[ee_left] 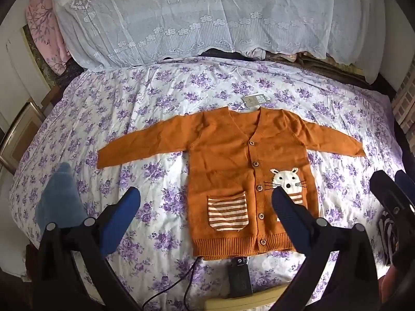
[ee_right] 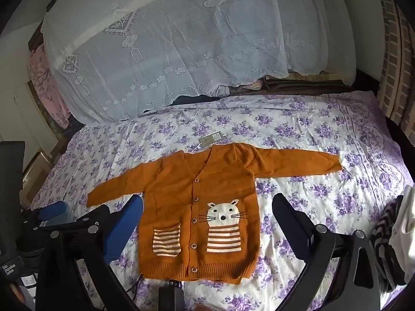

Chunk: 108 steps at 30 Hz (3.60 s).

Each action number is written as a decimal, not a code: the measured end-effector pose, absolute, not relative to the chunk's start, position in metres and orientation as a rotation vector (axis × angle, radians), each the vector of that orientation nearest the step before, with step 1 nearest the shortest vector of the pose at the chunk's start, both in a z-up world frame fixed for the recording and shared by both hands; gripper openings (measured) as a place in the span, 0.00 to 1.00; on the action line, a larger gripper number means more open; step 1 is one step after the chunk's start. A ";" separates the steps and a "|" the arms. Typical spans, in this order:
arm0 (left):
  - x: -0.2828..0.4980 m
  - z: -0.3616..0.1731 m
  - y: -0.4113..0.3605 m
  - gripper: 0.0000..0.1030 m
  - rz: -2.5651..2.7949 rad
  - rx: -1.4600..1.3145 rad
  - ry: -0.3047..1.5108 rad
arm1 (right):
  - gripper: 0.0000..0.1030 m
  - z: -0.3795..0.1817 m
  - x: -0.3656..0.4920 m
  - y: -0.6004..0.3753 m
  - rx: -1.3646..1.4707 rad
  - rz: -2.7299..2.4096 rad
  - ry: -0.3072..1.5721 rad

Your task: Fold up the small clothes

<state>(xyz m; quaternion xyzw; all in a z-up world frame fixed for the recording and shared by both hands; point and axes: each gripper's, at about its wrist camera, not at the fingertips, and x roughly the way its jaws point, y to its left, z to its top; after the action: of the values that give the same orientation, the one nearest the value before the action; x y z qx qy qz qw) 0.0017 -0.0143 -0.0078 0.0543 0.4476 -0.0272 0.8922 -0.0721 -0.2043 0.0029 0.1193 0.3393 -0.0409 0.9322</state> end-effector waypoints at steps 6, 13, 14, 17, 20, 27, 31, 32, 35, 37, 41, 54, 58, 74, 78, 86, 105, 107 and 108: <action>0.001 -0.008 -0.012 0.96 -0.062 0.111 0.929 | 0.97 0.003 -0.074 -0.204 0.245 -0.084 0.693; 0.000 -0.009 -0.012 0.96 -0.061 0.111 0.929 | 0.97 0.003 -0.075 -0.204 0.246 -0.083 0.696; 0.000 -0.009 -0.013 0.96 -0.061 0.113 0.928 | 0.97 0.003 -0.075 -0.204 0.246 -0.083 0.696; 0.000 -0.009 -0.013 0.96 -0.062 0.114 0.929 | 0.97 0.003 -0.075 -0.204 0.248 -0.083 0.695; 0.000 -0.009 -0.012 0.96 -0.062 0.114 0.927 | 0.97 0.003 -0.076 -0.203 0.247 -0.085 0.692; 0.000 -0.009 -0.012 0.96 -0.061 0.114 0.929 | 0.97 0.003 -0.078 -0.203 0.248 -0.087 0.691; -0.001 -0.009 -0.012 0.96 -0.059 0.114 0.929 | 0.97 0.003 -0.078 -0.203 0.248 -0.087 0.691; -0.001 -0.009 -0.011 0.96 -0.058 0.114 0.928 | 0.97 0.003 -0.077 -0.204 0.249 -0.087 0.692; -0.003 -0.010 -0.010 0.96 -0.057 0.114 0.928 | 0.97 0.003 -0.078 -0.204 0.248 -0.086 0.690; -0.003 -0.010 -0.010 0.96 -0.058 0.115 0.929 | 0.97 0.003 -0.077 -0.204 0.249 -0.086 0.691; -0.003 -0.012 -0.008 0.96 -0.059 0.116 0.929 | 0.97 0.003 -0.078 -0.204 0.252 -0.084 0.693; -0.004 -0.013 -0.005 0.96 -0.058 0.120 0.932 | 0.97 0.004 -0.078 -0.204 0.252 -0.085 0.693; -0.004 -0.014 -0.004 0.96 -0.057 0.120 0.933 | 0.97 0.003 -0.078 -0.204 0.254 -0.085 0.694; -0.005 -0.014 -0.004 0.96 -0.056 0.122 0.936 | 0.97 0.001 -0.078 -0.204 0.256 -0.084 0.698; -0.006 -0.016 -0.002 0.96 -0.056 0.122 0.938 | 0.97 -0.001 -0.078 -0.203 0.262 -0.082 0.704; -0.012 -0.026 0.000 0.96 -0.051 0.131 0.948 | 0.97 -0.005 -0.080 -0.201 0.290 -0.063 0.703; 0.015 -0.040 -0.019 0.96 -0.095 0.126 1.010 | 0.97 -0.027 -0.104 -0.243 0.683 0.138 0.637; 0.020 -0.045 -0.023 0.96 -0.093 0.136 1.025 | 0.97 -0.034 -0.099 -0.246 0.703 0.154 0.672; 0.023 -0.048 -0.024 0.96 -0.088 0.145 1.038 | 0.97 -0.037 -0.097 -0.248 0.712 0.154 0.679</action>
<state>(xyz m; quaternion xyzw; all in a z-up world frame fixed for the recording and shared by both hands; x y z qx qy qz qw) 0.0229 -0.0242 -0.0481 0.0690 0.4952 -0.0418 0.8650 -0.0972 -0.2482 -0.0366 0.3414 0.3256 0.0737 0.8786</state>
